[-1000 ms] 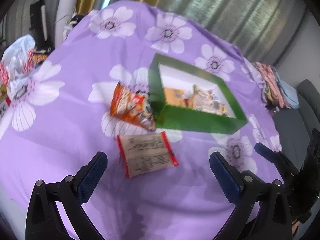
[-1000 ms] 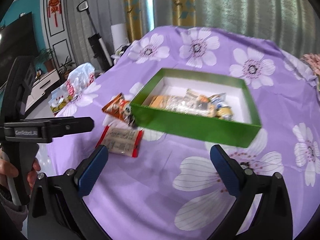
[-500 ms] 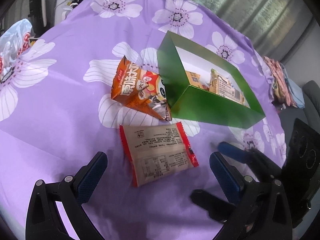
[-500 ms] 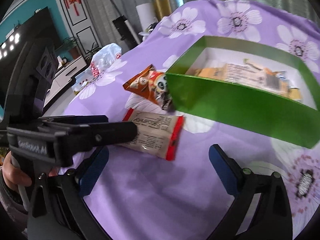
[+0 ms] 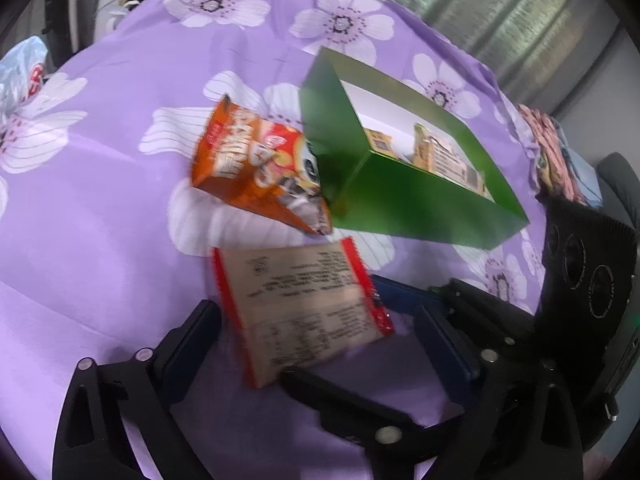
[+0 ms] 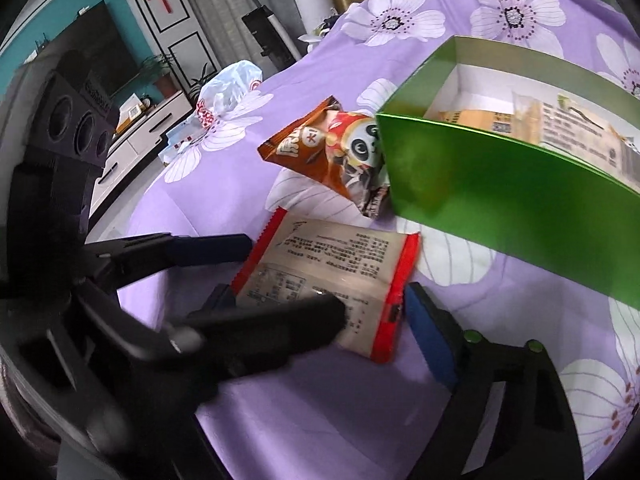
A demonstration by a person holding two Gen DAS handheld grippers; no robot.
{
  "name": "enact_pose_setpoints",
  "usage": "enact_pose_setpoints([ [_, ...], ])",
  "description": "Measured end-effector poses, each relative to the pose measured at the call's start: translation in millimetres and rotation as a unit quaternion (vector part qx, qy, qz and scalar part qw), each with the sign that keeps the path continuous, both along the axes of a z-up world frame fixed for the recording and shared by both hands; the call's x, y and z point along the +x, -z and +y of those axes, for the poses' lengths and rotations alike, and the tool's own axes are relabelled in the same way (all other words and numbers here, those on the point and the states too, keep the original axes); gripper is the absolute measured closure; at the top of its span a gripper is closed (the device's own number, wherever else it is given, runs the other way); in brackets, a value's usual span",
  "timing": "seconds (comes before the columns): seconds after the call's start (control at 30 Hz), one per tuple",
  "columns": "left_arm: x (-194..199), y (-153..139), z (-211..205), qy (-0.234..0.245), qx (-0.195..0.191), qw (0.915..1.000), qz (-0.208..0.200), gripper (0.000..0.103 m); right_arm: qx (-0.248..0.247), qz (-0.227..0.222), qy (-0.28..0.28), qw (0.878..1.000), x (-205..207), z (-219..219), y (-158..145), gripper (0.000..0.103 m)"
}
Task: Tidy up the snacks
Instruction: 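Move the left gripper down to the red-and-white packet beside the box, then close the left gripper on the red-and-white packet and lift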
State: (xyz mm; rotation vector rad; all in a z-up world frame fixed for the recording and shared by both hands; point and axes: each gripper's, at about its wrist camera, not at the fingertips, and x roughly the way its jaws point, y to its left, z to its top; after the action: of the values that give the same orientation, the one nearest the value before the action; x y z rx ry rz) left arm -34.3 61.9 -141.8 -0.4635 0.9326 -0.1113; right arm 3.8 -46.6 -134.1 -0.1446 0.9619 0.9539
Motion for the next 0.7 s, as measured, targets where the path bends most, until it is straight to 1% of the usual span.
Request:
enact_pose_setpoints([
  [0.07, -0.5, -0.4, -2.3, 0.003, -0.001, 1.0, -0.001, 0.009, -0.009, -0.008, -0.007, 1.0, -2.9, 4.2, -0.6, 0.025],
  [0.1, -0.8, -0.3, -2.7, 0.002, 0.0, 1.0, 0.0, 0.011, -0.012, -0.011, -0.011, 1.0, -4.7, 6.0, -1.1, 0.031],
  [0.17, -1.5, -0.7, -1.4, -0.001, 0.003, 1.0, 0.001, 0.015, -0.013, -0.011, -0.009, 1.0, -2.4, 3.7, -0.8, 0.035],
  [0.23, -2.5, -0.9, -0.1, -0.001, -0.003, 1.0, 0.0, 0.017, -0.008, -0.008, -0.004, 1.0, 0.2, -0.6, -1.7, 0.044],
  [0.37, -2.5, -2.0, -1.5, 0.002, -0.005, 1.0, 0.0, 0.019, -0.005, -0.01, -0.002, 1.0, -0.4, -1.4, -2.5, 0.047],
  [0.4, -3.0, -2.3, -1.4, 0.003, -0.007, 1.0, 0.0, 0.024, -0.005, -0.012, -0.002, 1.0, -1.4, -1.4, -2.8, 0.052],
  [0.5, -3.7, -3.0, -1.2, 0.002, -0.005, 1.0, 0.0, 0.028, -0.005, -0.017, 0.0, 1.0, -2.2, -1.4, -3.6, 0.053],
  [0.7, -5.7, -5.6, -2.0, 0.004, -0.004, 1.0, -0.003, 0.028, 0.0, -0.024, 0.001, 1.0, -5.2, -2.5, -5.2, 0.054],
])
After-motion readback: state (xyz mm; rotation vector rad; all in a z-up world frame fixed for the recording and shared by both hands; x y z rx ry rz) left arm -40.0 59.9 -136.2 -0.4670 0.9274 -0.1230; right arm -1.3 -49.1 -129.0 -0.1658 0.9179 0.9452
